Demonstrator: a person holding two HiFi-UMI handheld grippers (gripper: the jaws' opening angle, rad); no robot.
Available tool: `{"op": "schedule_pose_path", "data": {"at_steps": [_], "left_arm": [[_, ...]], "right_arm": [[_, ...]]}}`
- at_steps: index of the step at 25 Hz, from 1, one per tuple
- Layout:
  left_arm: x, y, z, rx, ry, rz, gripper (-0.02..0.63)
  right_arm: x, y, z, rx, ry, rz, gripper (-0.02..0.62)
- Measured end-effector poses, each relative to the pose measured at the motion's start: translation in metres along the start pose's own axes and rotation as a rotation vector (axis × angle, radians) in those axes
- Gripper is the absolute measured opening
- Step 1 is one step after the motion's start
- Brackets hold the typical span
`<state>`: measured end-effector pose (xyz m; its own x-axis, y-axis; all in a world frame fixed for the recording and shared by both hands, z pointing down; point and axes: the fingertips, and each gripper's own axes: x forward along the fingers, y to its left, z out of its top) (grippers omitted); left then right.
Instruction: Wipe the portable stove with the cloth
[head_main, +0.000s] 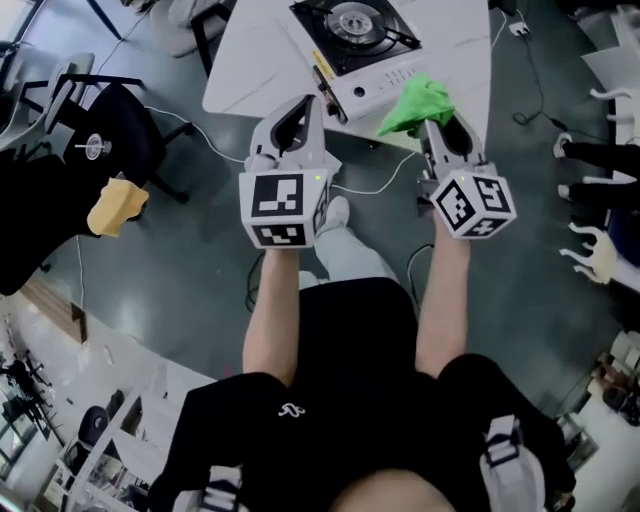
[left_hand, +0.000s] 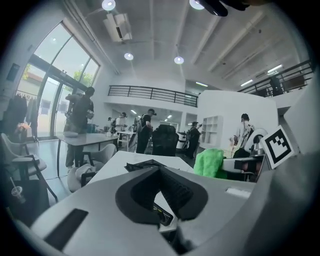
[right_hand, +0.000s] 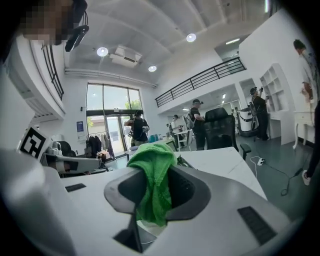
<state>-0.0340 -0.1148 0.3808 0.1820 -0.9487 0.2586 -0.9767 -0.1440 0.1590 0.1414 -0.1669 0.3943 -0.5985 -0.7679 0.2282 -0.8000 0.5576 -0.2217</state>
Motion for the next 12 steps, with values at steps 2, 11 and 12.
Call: {"op": "schedule_pose_path", "data": {"at_steps": [2,11,12], "left_arm": [[0.013,0.003,0.004,-0.001,-0.001,0.018,-0.001],[0.018,0.03,-0.001,-0.052,0.053,0.107,-0.001],[0.018,0.032,-0.005,-0.06,0.062,0.108,0.0]], "right_arm": [[0.023,-0.004,0.002,-0.001,0.016,0.027,0.094],[0.069,0.027,-0.009,-0.068,0.134,0.148,0.094],[0.07,0.029,-0.013,-0.075,0.144,0.142,0.094]]}}
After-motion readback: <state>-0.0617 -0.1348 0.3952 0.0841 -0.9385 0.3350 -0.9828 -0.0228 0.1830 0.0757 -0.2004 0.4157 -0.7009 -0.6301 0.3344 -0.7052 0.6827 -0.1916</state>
